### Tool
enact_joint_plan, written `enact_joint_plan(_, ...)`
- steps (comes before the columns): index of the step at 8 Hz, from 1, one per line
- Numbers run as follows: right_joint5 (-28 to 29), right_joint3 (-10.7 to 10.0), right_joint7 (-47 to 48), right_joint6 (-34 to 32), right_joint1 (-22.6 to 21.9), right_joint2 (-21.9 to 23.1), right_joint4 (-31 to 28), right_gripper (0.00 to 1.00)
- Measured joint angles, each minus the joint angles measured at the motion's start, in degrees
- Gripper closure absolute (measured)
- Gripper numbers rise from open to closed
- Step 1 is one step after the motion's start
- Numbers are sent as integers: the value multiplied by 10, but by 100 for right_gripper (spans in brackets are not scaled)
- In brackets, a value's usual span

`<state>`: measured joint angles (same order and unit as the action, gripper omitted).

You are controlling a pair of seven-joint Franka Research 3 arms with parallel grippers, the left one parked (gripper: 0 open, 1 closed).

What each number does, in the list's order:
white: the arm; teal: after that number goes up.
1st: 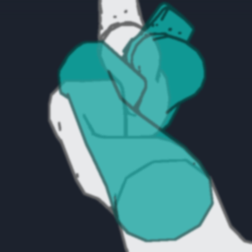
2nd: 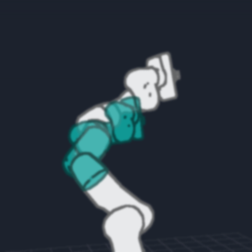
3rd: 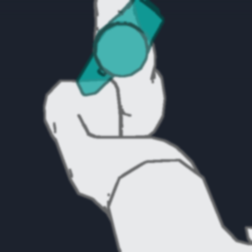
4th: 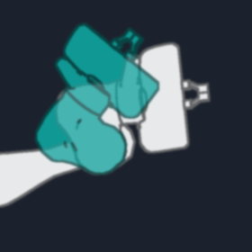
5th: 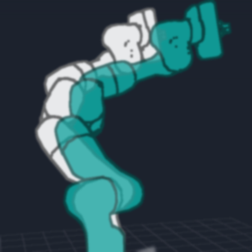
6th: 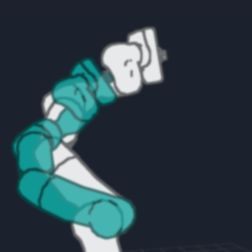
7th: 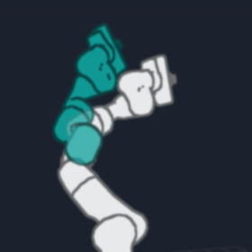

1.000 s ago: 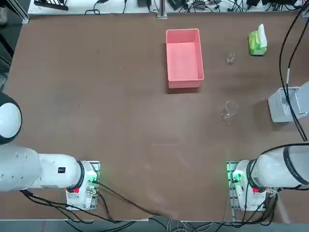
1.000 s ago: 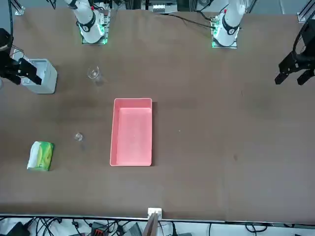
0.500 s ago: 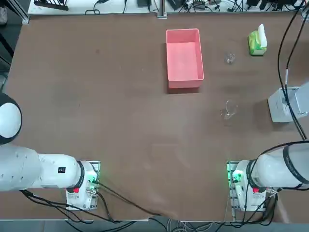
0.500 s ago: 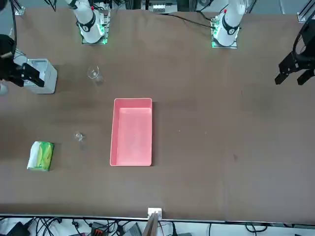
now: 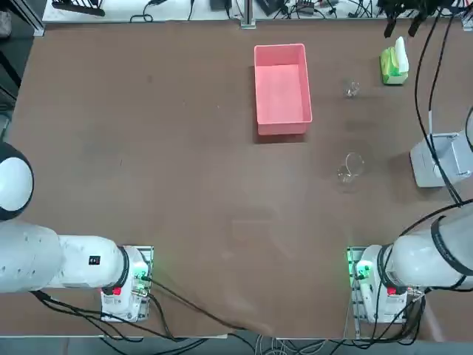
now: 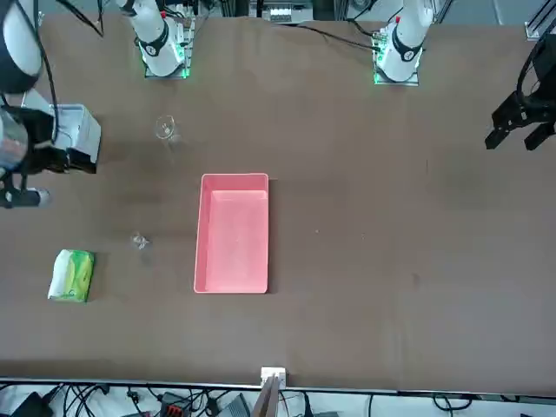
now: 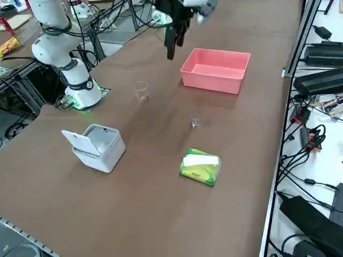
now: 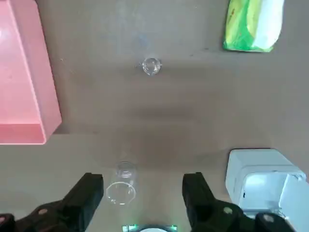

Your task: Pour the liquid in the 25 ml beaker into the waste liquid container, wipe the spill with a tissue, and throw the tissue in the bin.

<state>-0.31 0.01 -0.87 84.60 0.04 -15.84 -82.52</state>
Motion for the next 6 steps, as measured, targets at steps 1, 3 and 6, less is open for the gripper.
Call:
enact_joint_plan(1, 0, -1, -21, 20, 4, -4, -15, 0)
enact_joint_plan(3, 0, -2, -84, 71, 15, -2, -52, 0)
enact_joint_plan(6, 2, -3, -222, 212, 35, 2, -132, 0)
